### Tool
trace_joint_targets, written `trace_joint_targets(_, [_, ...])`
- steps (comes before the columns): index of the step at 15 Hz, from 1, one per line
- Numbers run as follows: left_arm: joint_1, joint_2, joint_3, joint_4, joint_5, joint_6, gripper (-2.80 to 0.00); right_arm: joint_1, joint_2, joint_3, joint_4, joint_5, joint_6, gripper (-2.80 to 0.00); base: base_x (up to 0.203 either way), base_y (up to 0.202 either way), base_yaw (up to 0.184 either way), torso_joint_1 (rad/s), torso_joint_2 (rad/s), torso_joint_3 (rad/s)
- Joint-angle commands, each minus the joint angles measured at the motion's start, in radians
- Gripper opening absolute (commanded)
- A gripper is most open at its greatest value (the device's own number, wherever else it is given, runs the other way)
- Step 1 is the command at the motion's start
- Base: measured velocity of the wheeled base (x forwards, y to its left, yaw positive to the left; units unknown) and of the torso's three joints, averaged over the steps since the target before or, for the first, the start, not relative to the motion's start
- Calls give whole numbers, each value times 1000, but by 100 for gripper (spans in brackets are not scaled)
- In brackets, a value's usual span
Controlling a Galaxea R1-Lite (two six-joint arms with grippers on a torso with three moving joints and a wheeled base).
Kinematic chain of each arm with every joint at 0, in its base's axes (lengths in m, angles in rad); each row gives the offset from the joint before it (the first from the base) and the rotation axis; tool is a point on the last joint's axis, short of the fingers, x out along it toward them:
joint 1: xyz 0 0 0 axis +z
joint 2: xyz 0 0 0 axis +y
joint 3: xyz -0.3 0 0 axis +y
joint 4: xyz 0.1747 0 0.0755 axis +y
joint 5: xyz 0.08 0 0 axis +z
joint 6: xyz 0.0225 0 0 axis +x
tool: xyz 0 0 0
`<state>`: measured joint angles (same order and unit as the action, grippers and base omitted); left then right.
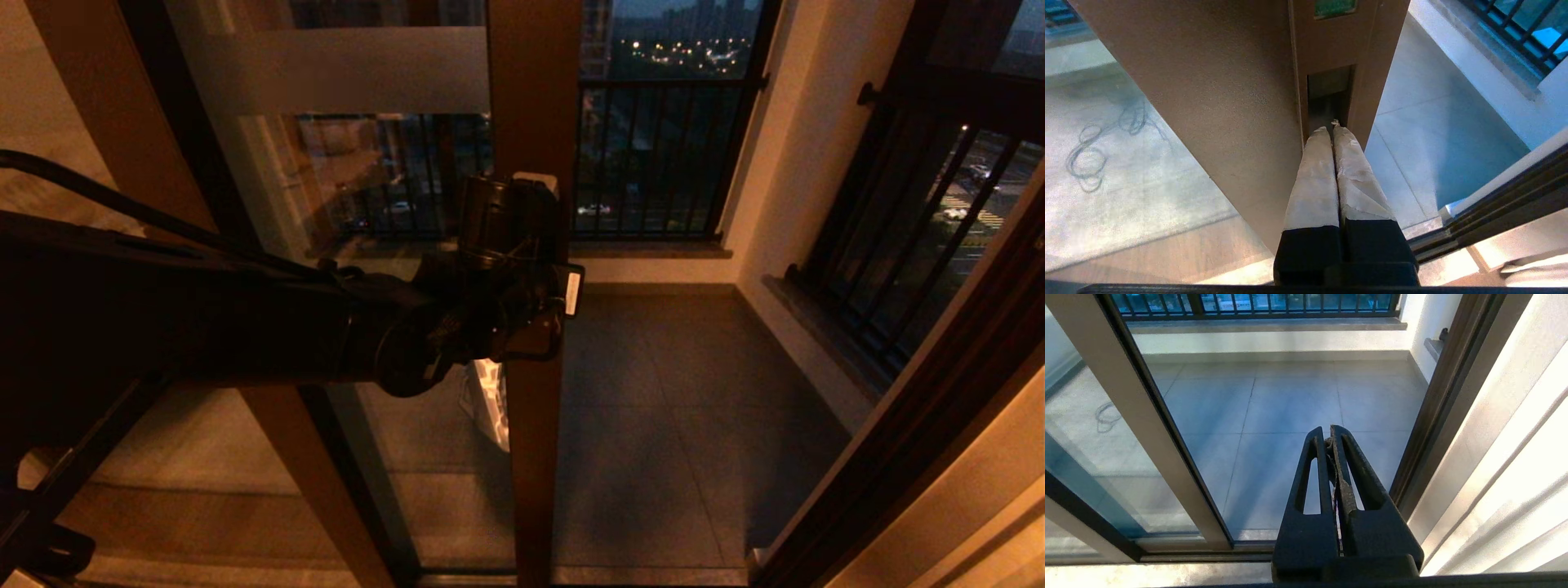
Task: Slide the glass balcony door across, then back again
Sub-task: Close the slid door
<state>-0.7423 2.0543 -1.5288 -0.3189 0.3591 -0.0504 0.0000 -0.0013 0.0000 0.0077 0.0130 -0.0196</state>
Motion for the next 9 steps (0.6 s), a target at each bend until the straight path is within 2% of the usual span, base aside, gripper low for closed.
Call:
trace_joint_targets(1, [0,-13,6,0,4,0,-280,0,0,3,0,1,0,-280,0,0,0,0,0,0])
trace_joint_targets(9, [3,-12,20,-6,6,6,-280,0,0,3,0,1,0,-280,0,0,0,0,0,0])
